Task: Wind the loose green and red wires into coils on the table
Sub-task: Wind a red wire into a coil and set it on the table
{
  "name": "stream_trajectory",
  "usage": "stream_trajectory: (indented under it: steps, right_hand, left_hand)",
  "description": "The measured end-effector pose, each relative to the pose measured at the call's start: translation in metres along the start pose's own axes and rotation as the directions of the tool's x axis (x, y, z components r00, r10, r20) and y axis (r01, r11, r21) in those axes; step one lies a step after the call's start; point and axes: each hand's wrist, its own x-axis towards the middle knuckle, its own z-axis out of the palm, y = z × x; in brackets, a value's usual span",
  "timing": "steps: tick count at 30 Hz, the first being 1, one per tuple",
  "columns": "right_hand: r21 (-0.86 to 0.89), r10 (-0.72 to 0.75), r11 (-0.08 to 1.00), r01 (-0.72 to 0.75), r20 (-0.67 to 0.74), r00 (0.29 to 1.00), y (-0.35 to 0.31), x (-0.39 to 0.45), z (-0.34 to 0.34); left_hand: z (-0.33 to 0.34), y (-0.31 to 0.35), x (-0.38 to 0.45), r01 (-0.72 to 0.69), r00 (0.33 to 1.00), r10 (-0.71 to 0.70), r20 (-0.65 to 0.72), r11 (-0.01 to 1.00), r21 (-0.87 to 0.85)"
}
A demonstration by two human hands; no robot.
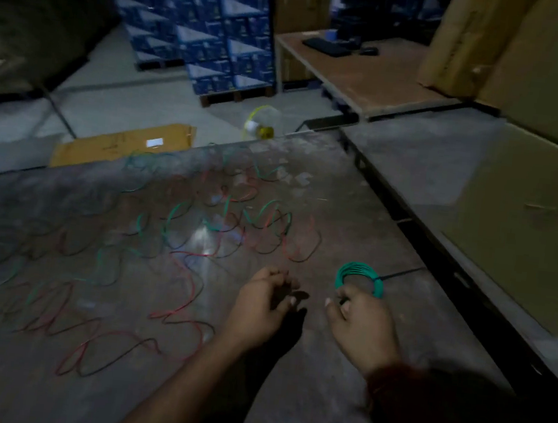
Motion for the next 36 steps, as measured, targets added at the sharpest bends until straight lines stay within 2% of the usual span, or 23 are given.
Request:
stream_trajectory:
  steps: [7, 10, 13, 15, 20, 24, 26, 27, 29, 32, 36]
  right_hand:
    - [0.061, -0.222, 0.975, 0.214, 0.214, 0.951, -0.063, -0.017, 0.052]
    - [0.123, -0.316, 0.948, 0.295, 0.224, 0.922, -0.086, -0.026, 0.071]
    - [0.229, -0.371, 0.916, 0.329, 0.175, 0.912, -0.112, -0.034, 0.085]
    - [0.271, -0.413, 0.896, 0.353, 0.210, 0.886, -0.130, -0.037, 0.091]
    - [0.226, -0.526, 0.849, 0.478, 0.460, 0.715, -0.183, -0.069, 0.108]
    - [0.328, -0.630, 0.768, 0.550, 0.541, 0.557, -0.218, -0.127, 0.127]
    - [0.338, -0.693, 0.709, 0.619, 0.497, 0.523, -0.231, -0.143, 0.132]
    - [0.332, -0.702, 0.704, 0.628, 0.462, 0.542, -0.238, -0.146, 0.130]
    - [0.351, -0.674, 0.738, 0.576, 0.358, 0.646, -0.241, -0.145, 0.129]
    - [0.404, -0.510, 0.824, 0.396, 0.227, 0.829, -0.229, -0.129, 0.126]
    - [0.359, -0.283, 0.903, 0.235, 0.087, 0.955, -0.196, -0.104, 0.116]
  left_hand:
    - [-0.065, -0.034, -0.069, 0.135, 0.967, -0.137, -0.213, 0.991, -0.025]
    - [-0.088, -0.045, -0.102, 0.158, 0.927, -0.183, -0.327, 0.982, -0.102]
    - [-0.109, -0.051, -0.125, 0.152, 0.876, -0.197, -0.441, 0.979, -0.136]
    - [-0.120, -0.061, -0.135, 0.170, 0.835, -0.233, -0.498, 0.971, -0.168]
    - [-0.149, -0.094, -0.151, 0.200, 0.819, -0.275, -0.504, 0.960, -0.198]
    - [-0.174, -0.115, -0.156, 0.171, 0.852, -0.241, -0.465, 0.967, -0.188]
    - [-0.182, -0.126, -0.156, 0.169, 0.861, -0.231, -0.453, 0.970, -0.175]
    - [-0.185, -0.131, -0.156, 0.173, 0.867, -0.232, -0.442, 0.970, -0.170]
    - [-0.186, -0.139, -0.155, 0.169, 0.891, -0.221, -0.396, 0.972, -0.164]
    - [-0.181, -0.144, -0.147, 0.174, 0.929, -0.216, -0.301, 0.972, -0.161]
    - [-0.168, -0.135, -0.130, 0.164, 0.953, -0.195, -0.234, 0.976, -0.143]
